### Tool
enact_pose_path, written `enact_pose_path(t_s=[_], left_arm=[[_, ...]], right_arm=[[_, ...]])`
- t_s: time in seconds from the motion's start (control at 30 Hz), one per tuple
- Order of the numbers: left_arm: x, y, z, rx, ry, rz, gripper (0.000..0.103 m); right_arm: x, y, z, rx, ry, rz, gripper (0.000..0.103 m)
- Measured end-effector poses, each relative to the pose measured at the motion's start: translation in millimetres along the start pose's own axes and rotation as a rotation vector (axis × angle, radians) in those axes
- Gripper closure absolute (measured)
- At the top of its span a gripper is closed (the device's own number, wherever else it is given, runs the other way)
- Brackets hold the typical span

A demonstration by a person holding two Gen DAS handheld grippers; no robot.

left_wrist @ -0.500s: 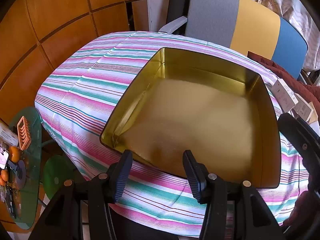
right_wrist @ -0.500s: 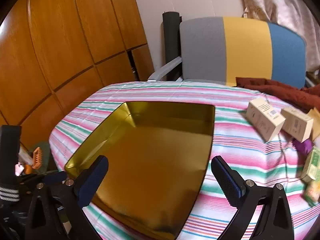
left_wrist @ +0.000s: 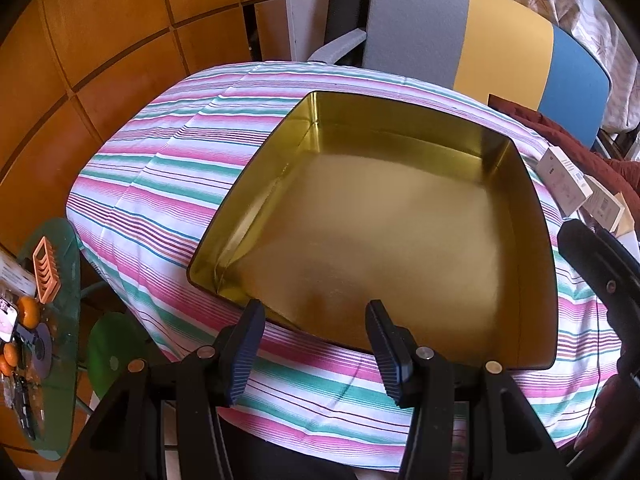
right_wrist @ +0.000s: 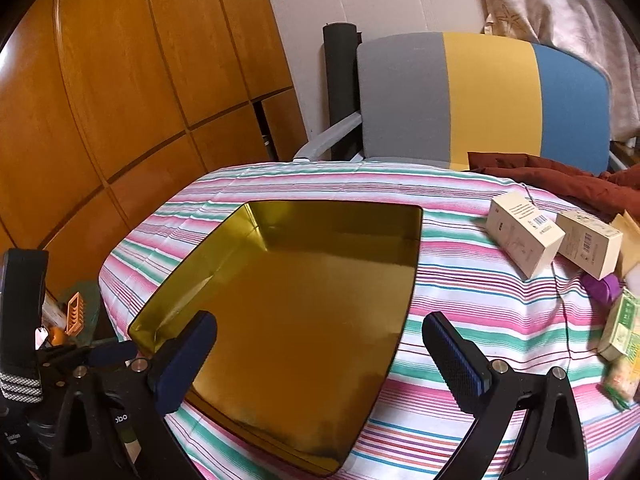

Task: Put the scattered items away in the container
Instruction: 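Move both tools from the gold tray toward the scattered items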

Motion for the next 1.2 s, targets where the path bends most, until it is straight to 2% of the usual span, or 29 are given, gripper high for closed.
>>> enact_pose_path(t_s=[0.37,0.63,0.9,1.2], left_arm=[[10,-2,2,0.003,0.014,-0.011,0.05],[37,-10,5,0.025,0.074,-0.064,0.05],[78,-19,5,0.035,0.157,-0.174,0.05],[126,-38,2,0.067,0.257,-0.294,0.05]], right_arm=[[20,-9,1,0.007,0.031,-0.044,0.0],[47,-22,-1,0.013,0.063,-0.106,0.0],[113,-45,-5,-0.007,0.156,-0.243,0.0],[216,-86,-11,-0.06,0.261,-0.464,0.0]])
Point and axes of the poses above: each gripper's, at about its wrist camera, not at the fingertips, and y roughly the way its jaws point, x to its right, z to its top, the point moved 1 cm from there along y, roughly the way its jaws point, and after that the axes turned 11 degrees about x, right-handed, at the moved point
